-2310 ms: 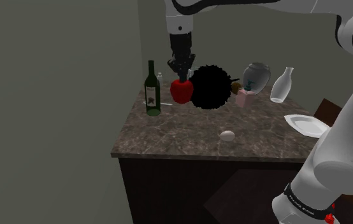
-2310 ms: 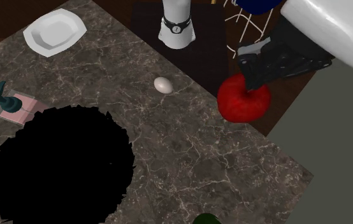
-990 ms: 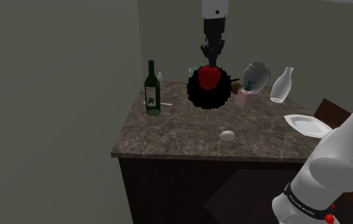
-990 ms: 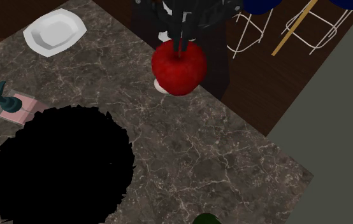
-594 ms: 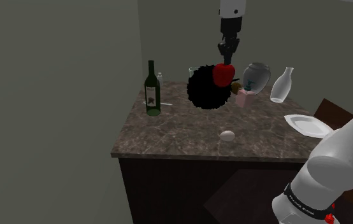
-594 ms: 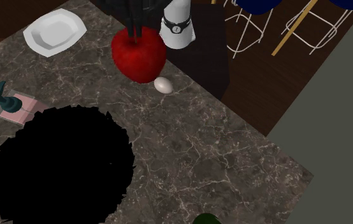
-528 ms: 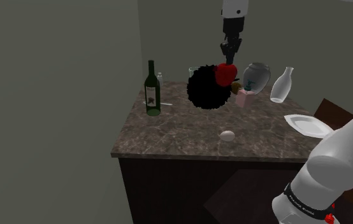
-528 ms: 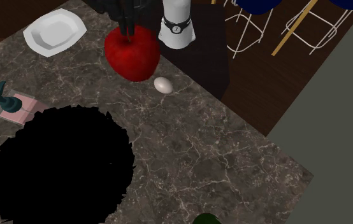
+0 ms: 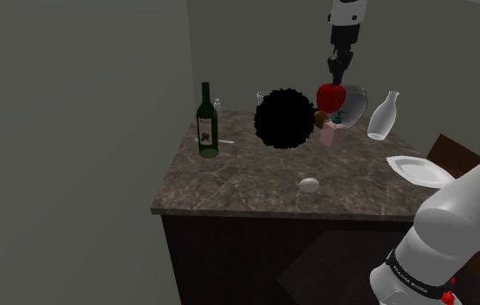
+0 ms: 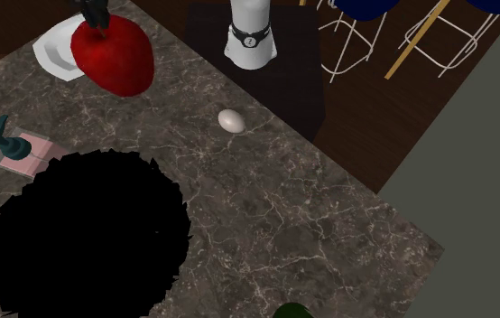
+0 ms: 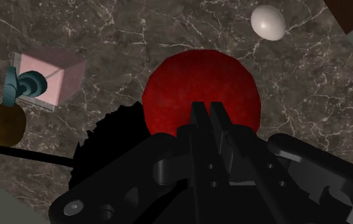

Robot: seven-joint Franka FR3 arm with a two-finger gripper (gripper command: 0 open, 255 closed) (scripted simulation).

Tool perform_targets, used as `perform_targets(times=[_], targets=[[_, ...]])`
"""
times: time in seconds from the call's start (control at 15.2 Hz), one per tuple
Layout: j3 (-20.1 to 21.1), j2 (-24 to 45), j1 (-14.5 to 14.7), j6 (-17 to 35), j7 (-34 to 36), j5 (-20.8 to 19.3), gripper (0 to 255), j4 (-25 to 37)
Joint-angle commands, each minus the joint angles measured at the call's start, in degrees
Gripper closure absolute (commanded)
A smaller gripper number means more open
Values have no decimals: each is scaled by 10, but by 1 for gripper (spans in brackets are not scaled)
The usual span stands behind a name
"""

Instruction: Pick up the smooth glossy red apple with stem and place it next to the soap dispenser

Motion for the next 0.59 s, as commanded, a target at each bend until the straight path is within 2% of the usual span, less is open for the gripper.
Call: perform_targets(times=[0.0, 0.53], targets=[[-19, -3, -11, 5, -29, -6, 255, -4], [-95, 25, -52, 21, -145, -22, 255, 25]])
